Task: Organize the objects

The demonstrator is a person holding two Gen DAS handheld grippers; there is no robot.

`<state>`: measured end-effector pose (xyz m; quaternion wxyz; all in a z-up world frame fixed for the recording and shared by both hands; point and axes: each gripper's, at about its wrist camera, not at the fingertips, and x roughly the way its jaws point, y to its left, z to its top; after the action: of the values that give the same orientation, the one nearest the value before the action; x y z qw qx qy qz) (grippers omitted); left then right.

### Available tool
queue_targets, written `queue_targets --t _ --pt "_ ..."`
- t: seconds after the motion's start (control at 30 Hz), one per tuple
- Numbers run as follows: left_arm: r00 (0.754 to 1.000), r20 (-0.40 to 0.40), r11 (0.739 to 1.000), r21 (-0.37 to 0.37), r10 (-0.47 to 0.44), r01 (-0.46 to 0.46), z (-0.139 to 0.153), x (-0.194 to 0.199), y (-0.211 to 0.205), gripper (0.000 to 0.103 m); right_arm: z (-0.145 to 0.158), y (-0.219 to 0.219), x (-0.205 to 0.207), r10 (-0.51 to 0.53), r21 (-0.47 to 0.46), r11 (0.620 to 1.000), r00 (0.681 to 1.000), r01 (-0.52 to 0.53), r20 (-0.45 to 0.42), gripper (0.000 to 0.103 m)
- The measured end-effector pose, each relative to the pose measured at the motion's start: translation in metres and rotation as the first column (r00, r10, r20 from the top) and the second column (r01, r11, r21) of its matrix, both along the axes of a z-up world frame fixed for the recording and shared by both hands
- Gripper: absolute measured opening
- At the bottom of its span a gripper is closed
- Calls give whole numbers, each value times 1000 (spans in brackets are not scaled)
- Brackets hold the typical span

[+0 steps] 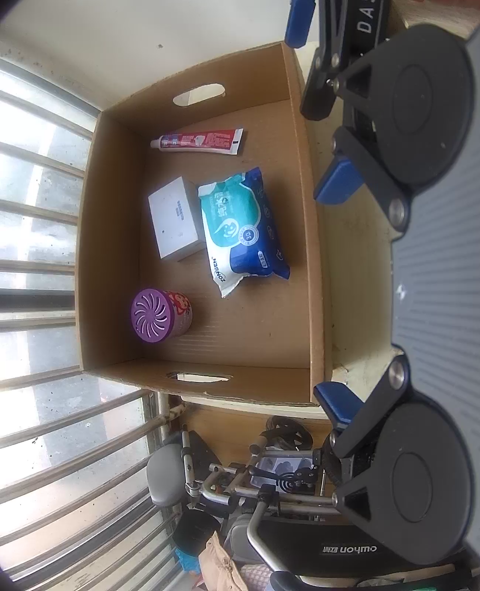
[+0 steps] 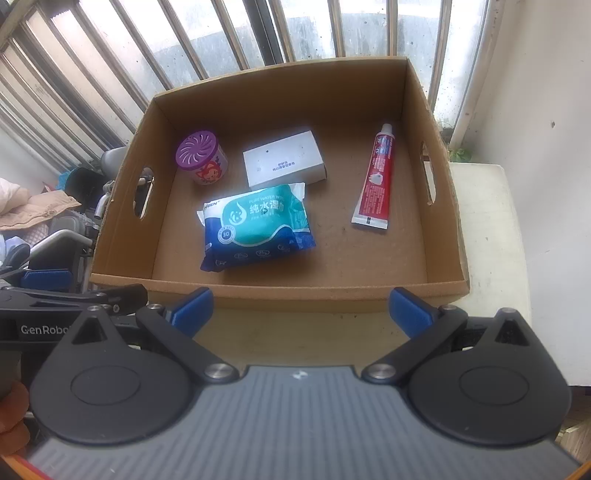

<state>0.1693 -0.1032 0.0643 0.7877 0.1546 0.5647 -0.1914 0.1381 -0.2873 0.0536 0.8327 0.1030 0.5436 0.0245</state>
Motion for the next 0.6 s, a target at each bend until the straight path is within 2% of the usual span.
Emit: queue_targets --t 0.6 --pt "1000 4 1000 20 -16 16 -1 -3 -8 102 -4 -6 -2 -8 6 1000 1000 8 -23 102"
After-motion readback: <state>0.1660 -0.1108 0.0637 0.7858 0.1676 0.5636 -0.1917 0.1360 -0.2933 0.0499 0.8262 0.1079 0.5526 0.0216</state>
